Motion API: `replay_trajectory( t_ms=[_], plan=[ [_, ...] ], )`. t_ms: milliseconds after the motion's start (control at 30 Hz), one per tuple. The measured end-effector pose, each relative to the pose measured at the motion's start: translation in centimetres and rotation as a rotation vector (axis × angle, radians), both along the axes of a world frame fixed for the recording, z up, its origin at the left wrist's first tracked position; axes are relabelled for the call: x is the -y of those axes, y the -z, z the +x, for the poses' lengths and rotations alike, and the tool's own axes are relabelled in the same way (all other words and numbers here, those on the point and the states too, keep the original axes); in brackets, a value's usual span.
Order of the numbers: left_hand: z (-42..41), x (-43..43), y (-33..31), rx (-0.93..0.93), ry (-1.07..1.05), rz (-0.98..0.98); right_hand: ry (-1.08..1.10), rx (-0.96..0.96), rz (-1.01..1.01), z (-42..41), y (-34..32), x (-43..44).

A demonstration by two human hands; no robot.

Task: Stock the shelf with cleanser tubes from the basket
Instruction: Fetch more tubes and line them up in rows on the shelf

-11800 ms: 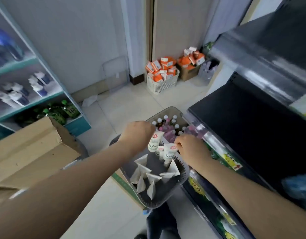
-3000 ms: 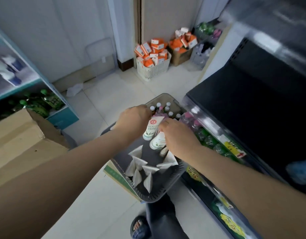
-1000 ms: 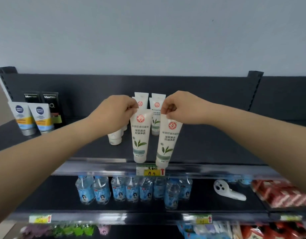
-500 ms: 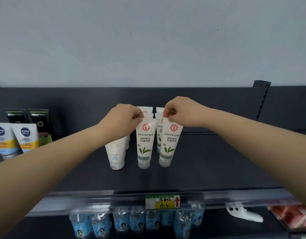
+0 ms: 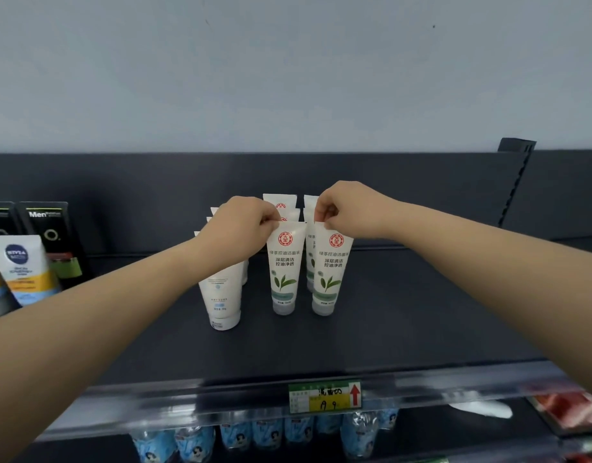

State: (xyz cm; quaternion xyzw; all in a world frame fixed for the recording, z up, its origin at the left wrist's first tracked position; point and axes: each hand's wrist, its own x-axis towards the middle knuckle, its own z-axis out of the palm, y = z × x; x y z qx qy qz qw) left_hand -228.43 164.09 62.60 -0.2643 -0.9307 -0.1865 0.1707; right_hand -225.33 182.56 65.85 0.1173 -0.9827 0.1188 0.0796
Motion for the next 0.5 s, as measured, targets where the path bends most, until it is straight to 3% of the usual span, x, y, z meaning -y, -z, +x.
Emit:
replay_trajectory(
  t_ms=[500],
  plan=[
    [-0.26, 0.03, 0.73, 0.017, 0.0, -0.022, 0.004, -0.015, 0.049, -0.7, 0.82, 0.5]
  ],
)
